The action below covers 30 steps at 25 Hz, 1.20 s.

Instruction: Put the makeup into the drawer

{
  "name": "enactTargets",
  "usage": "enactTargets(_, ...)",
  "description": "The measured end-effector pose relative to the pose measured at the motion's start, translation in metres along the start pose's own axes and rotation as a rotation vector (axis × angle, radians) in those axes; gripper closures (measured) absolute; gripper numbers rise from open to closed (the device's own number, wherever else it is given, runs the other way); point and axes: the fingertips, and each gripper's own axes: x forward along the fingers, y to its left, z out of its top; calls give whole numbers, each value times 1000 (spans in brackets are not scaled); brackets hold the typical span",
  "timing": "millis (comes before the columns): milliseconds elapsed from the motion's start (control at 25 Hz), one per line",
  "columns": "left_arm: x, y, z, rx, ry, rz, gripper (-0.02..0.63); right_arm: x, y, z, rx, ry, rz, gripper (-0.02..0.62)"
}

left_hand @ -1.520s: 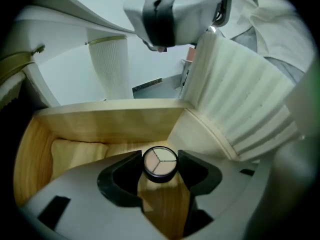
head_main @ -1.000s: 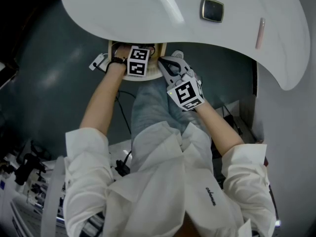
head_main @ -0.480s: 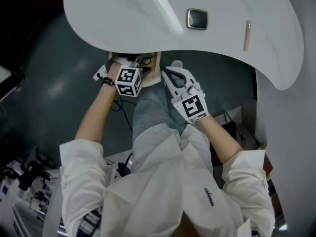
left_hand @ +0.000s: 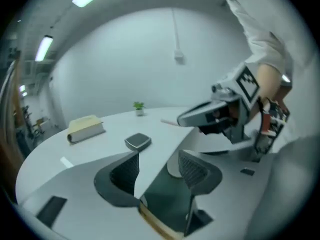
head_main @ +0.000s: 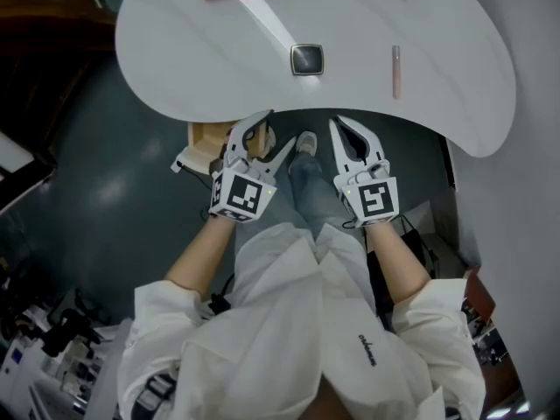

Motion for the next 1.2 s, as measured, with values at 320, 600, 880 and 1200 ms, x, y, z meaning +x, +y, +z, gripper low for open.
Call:
enactTargets(320,68,50,39,-283,2,347,263,-4,-65,18,10,-40,-119,578)
enactTargets(600,111,62,32,-353,86,452,247,7,-84,18,23,-31,-146,578)
enactTargets(880,139,65,19,-364,169,517,229,9,-99,10,36,-30,-132,578)
enactTargets(1200,146,75,9,-412,211,565,216,5,-108,8,46,-37,-123,578)
